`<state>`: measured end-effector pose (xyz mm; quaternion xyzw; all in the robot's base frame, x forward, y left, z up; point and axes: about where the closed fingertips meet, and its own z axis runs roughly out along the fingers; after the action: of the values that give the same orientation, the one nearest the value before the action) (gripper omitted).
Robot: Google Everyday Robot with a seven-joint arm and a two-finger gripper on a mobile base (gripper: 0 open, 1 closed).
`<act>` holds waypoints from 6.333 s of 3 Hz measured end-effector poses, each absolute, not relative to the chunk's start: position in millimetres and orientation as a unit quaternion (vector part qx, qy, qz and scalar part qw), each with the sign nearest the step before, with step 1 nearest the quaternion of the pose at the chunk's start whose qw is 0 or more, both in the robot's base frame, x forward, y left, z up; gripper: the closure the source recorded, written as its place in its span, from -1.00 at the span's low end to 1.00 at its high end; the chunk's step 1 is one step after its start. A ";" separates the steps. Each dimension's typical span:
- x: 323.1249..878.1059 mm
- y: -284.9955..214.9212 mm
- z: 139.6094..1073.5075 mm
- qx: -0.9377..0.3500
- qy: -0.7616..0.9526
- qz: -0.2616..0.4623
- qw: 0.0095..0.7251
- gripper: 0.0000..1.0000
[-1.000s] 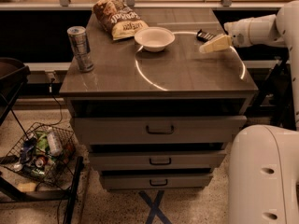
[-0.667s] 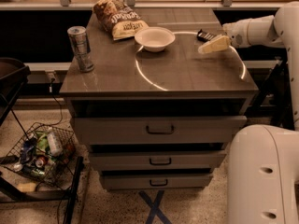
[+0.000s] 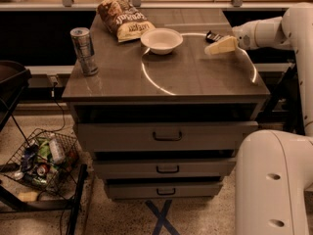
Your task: Move rxbar chocolate near redbull can
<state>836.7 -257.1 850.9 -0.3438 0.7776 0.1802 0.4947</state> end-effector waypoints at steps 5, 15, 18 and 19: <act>843.0 -251.6 825.5 -0.320 0.805 0.189 0.463 -0.04; 686.7 -160.4 955.0 -0.458 0.738 0.081 0.489 1.00; 681.4 -31.7 887.0 -0.616 0.670 0.179 0.374 1.00; 683.9 3.5 883.6 -0.646 0.637 0.202 0.369 1.00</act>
Offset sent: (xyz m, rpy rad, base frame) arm 0.0110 -0.0113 -0.0091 -0.0043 0.0900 -0.0517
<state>683.9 3.5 883.6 -0.6461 0.6371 0.2016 0.3688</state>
